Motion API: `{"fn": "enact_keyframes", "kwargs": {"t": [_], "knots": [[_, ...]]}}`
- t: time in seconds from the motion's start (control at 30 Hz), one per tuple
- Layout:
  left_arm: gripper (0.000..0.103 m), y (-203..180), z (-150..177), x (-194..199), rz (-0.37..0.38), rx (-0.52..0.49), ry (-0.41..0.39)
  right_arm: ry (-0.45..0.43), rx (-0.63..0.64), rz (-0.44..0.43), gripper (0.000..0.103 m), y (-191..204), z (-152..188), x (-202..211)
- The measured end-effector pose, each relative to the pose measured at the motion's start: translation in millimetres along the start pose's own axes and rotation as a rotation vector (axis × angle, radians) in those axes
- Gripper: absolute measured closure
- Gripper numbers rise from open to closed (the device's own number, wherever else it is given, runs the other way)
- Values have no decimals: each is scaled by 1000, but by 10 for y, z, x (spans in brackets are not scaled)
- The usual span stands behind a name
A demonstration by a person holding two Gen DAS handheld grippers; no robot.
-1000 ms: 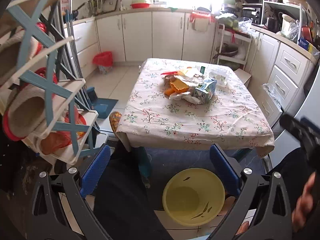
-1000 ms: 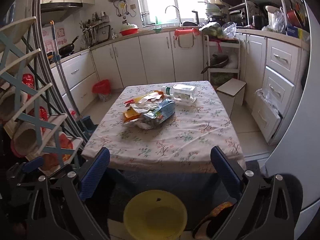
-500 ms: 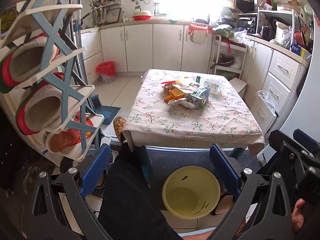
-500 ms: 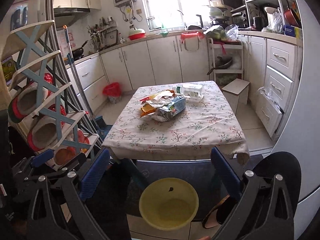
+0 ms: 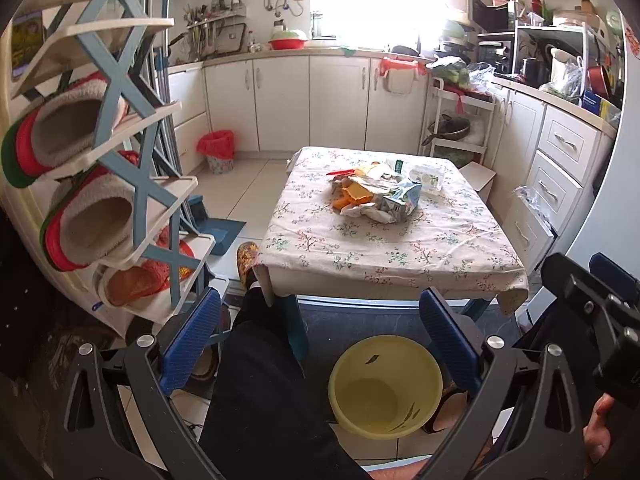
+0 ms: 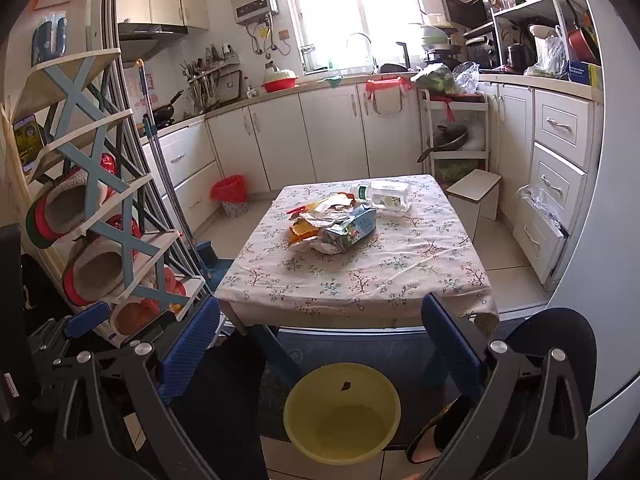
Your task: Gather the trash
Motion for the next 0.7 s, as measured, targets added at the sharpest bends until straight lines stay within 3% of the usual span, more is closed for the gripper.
{"fn": "enact_keyframes", "kwargs": {"t": [0.7], "knots": [[8,-29,48,-75,-1,1,14,25,-8,3,6,-31,32,-50]]}}
Point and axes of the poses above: each gripper's, at about its wrist camera, not at the fingertips, and x roughly against the way its jaws point, y to its left, z to its underside, the point moved 5 cm from there along -x, roughly the way its jaws point, and after that the axes turned 4 degrees about -y, right-handed, at the moved point
